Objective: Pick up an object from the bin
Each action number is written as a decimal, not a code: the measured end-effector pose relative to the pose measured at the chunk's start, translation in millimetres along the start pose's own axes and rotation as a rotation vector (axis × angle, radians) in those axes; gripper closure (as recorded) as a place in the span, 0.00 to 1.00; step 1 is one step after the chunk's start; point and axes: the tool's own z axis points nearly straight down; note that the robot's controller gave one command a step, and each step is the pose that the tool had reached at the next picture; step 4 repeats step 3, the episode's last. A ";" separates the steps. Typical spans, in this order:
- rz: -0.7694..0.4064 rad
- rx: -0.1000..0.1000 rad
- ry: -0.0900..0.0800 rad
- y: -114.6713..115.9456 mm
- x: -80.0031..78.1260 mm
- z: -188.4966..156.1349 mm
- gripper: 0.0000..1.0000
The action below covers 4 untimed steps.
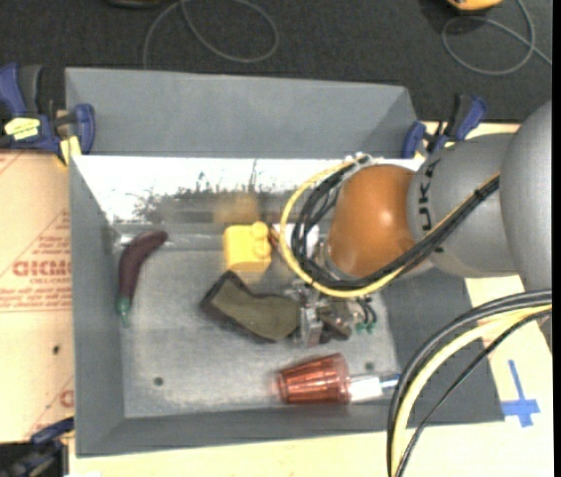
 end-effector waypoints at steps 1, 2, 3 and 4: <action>0.015 0.001 -0.004 1.3 1.1 -130.9 1.00; 0.016 0.001 -0.002 1.4 1.7 -130.3 1.00; 0.039 0.002 -0.007 7.6 -4.6 -246.5 1.00; 0.039 0.002 -0.007 7.6 -4.6 -246.5 1.00</action>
Offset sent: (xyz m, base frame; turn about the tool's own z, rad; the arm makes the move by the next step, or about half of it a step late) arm 0.0000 0.0000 0.0000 0.0000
